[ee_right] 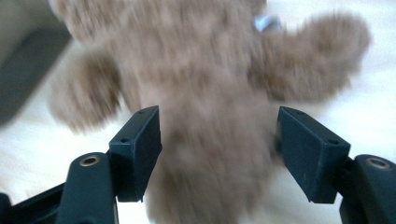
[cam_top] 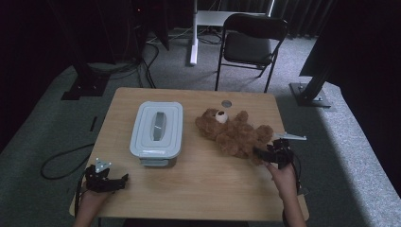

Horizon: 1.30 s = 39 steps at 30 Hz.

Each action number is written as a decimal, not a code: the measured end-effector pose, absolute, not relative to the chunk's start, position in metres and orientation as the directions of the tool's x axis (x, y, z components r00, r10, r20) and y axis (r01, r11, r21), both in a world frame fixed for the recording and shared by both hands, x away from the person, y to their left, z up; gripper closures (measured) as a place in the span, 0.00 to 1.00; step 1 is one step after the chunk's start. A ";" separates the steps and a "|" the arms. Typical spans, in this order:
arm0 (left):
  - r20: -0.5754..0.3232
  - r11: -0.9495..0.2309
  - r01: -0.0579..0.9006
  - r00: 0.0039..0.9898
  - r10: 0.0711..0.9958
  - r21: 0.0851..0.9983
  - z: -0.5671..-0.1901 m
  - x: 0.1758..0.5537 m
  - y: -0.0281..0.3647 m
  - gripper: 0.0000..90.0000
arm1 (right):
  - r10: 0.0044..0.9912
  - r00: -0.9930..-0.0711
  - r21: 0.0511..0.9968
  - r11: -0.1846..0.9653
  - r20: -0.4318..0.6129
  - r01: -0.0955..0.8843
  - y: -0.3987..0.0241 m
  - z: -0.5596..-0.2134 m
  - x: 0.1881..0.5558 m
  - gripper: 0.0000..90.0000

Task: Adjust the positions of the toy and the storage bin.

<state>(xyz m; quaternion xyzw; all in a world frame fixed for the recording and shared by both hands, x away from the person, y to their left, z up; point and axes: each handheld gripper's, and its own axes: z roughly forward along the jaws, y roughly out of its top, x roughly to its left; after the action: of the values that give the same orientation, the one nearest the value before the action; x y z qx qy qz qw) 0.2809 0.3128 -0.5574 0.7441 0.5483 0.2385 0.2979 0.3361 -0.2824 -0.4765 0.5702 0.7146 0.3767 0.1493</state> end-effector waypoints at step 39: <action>0.029 -0.222 0.674 0.285 0.958 0.704 -0.557 0.281 0.313 0.02 | 0.593 -0.727 0.709 0.341 0.346 0.617 -0.133 -0.478 0.325 0.63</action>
<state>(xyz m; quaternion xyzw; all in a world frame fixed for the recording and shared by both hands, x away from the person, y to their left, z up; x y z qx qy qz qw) 0.2808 0.3128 -0.5574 0.7443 0.5484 0.2384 0.2975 0.3247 -0.1332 -0.4781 0.3695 0.8188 0.4392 -0.0134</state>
